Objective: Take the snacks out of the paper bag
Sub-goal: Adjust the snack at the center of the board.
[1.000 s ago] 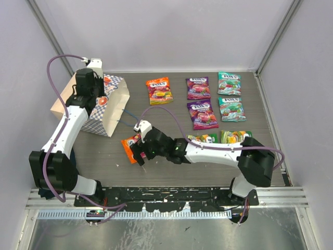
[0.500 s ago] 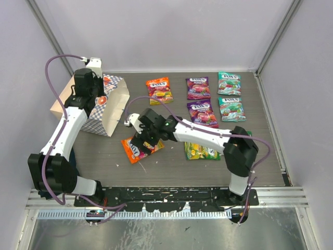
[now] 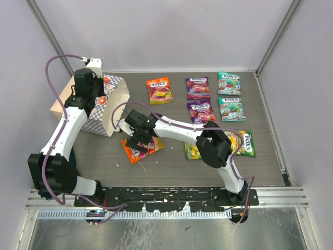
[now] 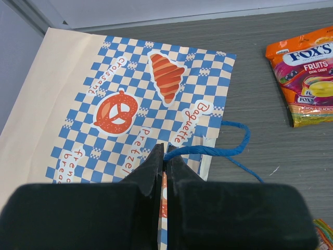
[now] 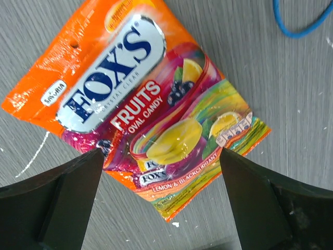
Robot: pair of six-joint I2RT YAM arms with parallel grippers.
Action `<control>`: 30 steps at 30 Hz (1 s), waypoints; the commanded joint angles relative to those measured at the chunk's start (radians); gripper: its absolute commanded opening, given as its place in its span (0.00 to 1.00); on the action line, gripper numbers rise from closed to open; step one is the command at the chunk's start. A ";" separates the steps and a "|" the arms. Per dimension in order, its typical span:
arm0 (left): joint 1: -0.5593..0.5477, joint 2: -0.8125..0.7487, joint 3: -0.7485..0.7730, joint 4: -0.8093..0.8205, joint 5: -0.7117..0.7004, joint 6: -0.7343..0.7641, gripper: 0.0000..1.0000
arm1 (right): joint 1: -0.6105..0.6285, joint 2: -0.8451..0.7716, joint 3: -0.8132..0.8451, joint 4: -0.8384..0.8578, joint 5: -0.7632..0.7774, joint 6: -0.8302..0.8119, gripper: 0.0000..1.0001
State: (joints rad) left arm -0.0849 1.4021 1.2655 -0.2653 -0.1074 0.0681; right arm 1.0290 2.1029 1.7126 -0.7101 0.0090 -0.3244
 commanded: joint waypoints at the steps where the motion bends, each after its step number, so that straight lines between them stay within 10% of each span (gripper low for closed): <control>1: 0.005 -0.023 0.007 0.055 0.009 0.006 0.00 | 0.028 0.007 0.057 0.020 0.025 -0.059 1.00; 16: 0.005 -0.006 0.015 0.053 0.011 0.001 0.00 | 0.025 -0.129 -0.392 0.379 0.025 0.181 1.00; 30: 0.005 -0.004 0.026 0.041 0.026 -0.016 0.00 | -0.036 -0.215 -0.439 0.328 0.304 0.968 0.97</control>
State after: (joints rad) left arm -0.0849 1.4025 1.2655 -0.2657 -0.0975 0.0654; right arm 1.0359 1.9427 1.2839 -0.3370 0.2604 0.2714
